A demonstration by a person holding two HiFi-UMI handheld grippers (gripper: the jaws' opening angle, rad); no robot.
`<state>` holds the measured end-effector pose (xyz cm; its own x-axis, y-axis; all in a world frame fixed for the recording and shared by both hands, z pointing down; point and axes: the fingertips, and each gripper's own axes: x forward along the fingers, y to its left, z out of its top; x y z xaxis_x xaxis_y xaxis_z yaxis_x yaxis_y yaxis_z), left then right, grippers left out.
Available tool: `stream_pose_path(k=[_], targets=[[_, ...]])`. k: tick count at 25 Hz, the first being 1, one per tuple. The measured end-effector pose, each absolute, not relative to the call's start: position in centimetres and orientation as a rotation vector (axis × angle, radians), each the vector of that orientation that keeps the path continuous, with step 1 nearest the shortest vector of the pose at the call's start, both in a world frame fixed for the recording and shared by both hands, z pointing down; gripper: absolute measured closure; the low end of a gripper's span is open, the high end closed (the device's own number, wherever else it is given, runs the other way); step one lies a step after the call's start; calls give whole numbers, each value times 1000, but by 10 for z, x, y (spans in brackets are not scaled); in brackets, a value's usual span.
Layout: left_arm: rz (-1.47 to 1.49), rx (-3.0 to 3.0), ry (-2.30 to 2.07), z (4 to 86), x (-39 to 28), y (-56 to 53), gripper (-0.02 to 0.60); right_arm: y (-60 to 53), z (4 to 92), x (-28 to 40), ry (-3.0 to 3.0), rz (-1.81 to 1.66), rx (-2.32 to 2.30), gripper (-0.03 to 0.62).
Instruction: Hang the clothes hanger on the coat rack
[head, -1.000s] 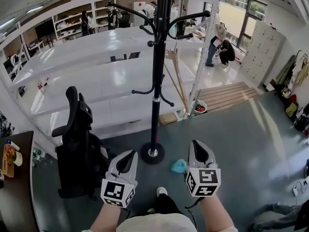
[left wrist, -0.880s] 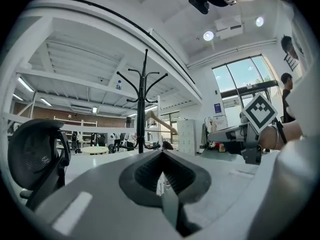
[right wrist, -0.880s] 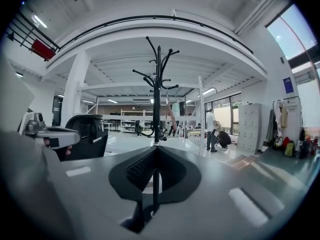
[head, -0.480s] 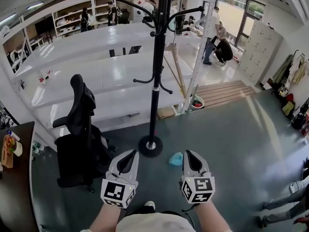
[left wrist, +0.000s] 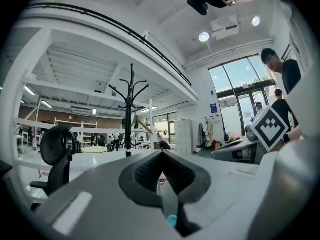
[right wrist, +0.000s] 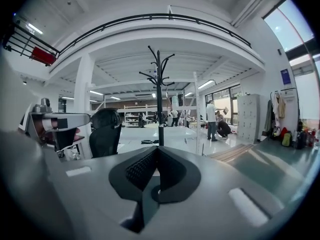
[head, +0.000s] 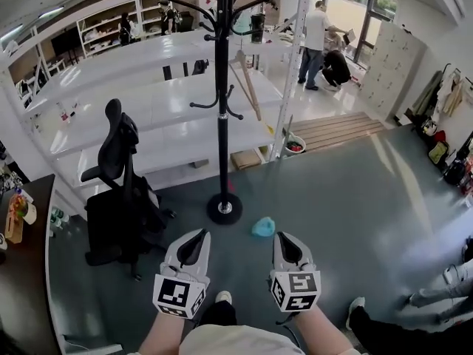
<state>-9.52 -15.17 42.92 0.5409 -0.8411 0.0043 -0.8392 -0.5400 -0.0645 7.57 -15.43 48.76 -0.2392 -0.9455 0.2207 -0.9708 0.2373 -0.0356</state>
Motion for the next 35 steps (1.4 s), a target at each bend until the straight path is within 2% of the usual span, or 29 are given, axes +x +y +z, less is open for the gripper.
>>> stream_pose_path(k=[13,35], targets=[[-95,-2691,1547,429,-63,-30,581,-38,490,95,-2402,293,1727,568],[-58,-2689,1517,411,-85,-6,581,-5,465,66,-2418,215,1733,569]])
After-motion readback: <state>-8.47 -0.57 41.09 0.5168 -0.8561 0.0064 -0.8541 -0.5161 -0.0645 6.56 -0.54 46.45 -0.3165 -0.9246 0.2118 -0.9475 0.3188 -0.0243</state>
